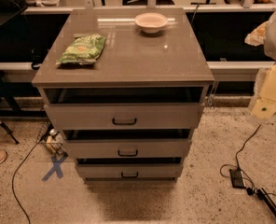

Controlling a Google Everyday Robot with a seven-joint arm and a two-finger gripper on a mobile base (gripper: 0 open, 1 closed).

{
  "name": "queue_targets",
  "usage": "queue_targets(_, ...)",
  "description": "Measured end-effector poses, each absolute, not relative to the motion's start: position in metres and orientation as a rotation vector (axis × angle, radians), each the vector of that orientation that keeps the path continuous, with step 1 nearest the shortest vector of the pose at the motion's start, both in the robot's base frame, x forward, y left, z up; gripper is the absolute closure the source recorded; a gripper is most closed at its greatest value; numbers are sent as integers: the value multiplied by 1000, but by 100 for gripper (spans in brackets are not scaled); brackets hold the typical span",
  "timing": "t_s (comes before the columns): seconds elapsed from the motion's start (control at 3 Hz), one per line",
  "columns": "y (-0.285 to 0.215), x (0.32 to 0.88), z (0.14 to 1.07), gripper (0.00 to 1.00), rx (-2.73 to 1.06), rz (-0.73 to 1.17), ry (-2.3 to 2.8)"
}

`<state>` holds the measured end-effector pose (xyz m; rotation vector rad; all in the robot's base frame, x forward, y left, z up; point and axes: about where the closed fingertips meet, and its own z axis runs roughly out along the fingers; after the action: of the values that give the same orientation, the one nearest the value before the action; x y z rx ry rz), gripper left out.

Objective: Open middle drawer

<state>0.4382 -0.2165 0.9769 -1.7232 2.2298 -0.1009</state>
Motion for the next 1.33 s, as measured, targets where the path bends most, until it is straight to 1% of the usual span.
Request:
queue_targets(0.67, -219, 440, 972, 0, -1716, -85, 2212)
queue_targets(1.0, -226, 445, 933, 0, -1719, 20, 2177)
queue_targets(1.33, -227, 449, 873, 0, -1735, 178, 2112)
